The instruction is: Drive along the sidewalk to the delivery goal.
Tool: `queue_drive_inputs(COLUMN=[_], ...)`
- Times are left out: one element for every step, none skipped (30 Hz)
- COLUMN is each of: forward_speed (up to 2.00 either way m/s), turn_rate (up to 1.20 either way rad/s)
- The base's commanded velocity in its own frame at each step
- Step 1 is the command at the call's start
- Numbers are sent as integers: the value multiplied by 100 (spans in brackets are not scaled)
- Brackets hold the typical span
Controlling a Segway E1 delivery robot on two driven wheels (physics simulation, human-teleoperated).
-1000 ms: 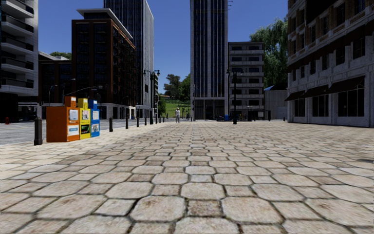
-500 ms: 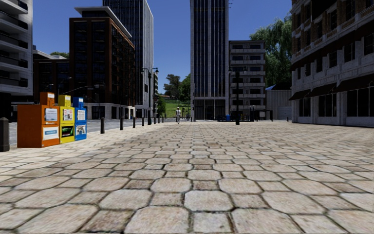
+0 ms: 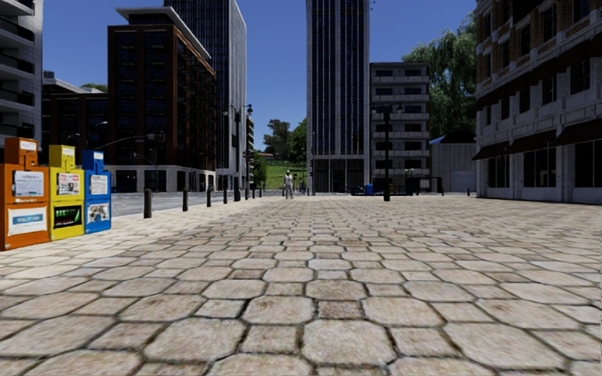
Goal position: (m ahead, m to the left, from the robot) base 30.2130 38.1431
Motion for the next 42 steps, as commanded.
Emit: queue_drive_inputs(forward_speed=[200, 200, 200, 200, 200, 200, 200, 200, 200, 200, 200, 200, 200, 200, 200, 200, 200, 200, 200, 200, 200, 200, 200, 200, 200, 200, 200, 200, 200, 200, 200, 200, 200, 200, 200, 200, 200, 200, 200, 200, 200, 200], turn_rate=[0, 0, 0, 0, 0, 0, 0, 0, 0, 0, 0, 0, 0, 0, 0, 0, 0, 0, 0, 0, 0, 0, 0, 10, 14, 14, 21, 31, 37, 37, 38, 39, 39, 39, 39, 39, 39, 39, 39, 35, 35, 19])
